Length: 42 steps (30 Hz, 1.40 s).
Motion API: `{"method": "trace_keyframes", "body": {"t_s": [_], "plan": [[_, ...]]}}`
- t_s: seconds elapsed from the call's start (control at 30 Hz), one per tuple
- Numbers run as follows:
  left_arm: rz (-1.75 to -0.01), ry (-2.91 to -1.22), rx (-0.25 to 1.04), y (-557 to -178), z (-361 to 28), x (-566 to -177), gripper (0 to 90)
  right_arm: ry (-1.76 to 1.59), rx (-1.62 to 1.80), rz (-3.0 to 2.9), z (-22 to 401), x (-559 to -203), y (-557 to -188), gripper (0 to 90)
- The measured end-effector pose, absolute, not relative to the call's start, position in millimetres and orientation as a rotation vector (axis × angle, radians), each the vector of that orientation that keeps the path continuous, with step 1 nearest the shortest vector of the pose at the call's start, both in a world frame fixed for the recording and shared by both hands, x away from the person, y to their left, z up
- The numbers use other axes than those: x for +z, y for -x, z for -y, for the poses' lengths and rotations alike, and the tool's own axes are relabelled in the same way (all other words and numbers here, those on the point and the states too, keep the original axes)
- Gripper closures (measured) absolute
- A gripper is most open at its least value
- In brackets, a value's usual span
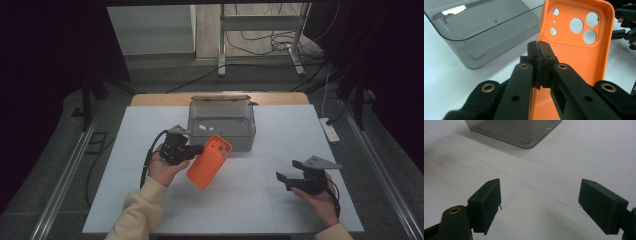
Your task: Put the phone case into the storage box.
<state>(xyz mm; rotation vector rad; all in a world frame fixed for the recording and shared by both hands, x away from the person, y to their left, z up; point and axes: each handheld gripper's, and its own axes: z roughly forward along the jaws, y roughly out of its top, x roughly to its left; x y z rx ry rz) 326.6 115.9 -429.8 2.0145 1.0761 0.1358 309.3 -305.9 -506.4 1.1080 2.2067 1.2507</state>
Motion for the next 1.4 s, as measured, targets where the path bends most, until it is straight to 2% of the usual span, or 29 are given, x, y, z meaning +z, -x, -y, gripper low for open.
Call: {"method": "trace_keyframes", "body": {"t_s": [1.4], "plan": [[-1.152, -1.9, 0.127, -325, -119, -442, 89.0, -1.107, 1.47, -2.191, 263, -503, -301, 17.7]]}}
